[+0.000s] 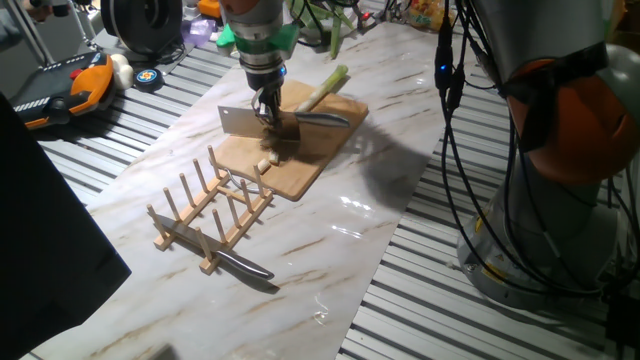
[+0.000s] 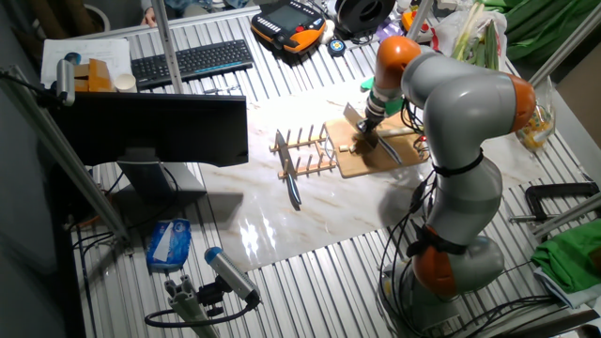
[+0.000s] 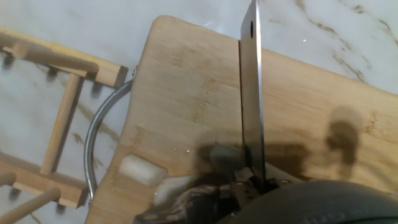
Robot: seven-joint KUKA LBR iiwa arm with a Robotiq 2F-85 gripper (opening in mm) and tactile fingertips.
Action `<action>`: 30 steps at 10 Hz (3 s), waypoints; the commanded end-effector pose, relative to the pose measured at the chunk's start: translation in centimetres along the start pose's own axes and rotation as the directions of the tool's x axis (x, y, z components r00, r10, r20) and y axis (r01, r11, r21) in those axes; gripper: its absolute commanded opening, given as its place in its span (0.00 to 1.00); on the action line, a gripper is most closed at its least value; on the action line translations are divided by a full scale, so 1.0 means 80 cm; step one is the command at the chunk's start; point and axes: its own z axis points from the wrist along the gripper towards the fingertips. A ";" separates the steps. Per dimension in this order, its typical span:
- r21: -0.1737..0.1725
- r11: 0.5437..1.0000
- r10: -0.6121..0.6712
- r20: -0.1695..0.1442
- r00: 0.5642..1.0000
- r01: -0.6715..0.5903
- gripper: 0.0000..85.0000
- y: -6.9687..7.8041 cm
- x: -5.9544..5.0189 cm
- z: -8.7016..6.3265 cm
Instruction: Chop the scallions
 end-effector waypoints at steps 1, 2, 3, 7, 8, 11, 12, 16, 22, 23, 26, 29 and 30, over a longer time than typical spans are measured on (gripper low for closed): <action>-0.003 1.000 -0.001 0.001 1.000 0.001 0.01 -0.001 0.000 0.005; -0.008 1.000 -0.003 0.002 1.000 0.003 0.01 -0.002 0.001 0.006; -0.010 1.000 -0.001 0.001 1.000 0.001 0.01 -0.002 0.003 0.002; -0.009 1.000 0.000 -0.001 1.000 0.000 0.01 -0.002 0.005 -0.005; -0.009 1.000 0.000 -0.001 1.000 0.000 0.01 -0.002 0.007 -0.007; -0.013 1.000 0.000 -0.004 1.000 0.000 0.01 -0.003 0.007 -0.002; -0.009 1.000 -0.001 -0.002 1.000 0.001 0.01 -0.006 0.011 -0.001; -0.020 1.000 -0.008 -0.011 1.000 0.008 0.01 -0.015 0.025 0.003; -0.014 1.000 0.008 -0.018 1.000 -0.008 0.01 -0.002 0.008 -0.002; -0.014 1.000 0.008 -0.018 1.000 -0.008 0.01 -0.002 0.007 0.000; -0.022 1.000 0.006 -0.020 1.000 -0.006 0.01 -0.003 0.004 0.005; -0.025 1.000 0.010 -0.020 1.000 -0.011 0.01 0.000 -0.001 0.005; -0.027 1.000 0.010 -0.019 1.000 -0.011 0.01 0.001 -0.003 0.006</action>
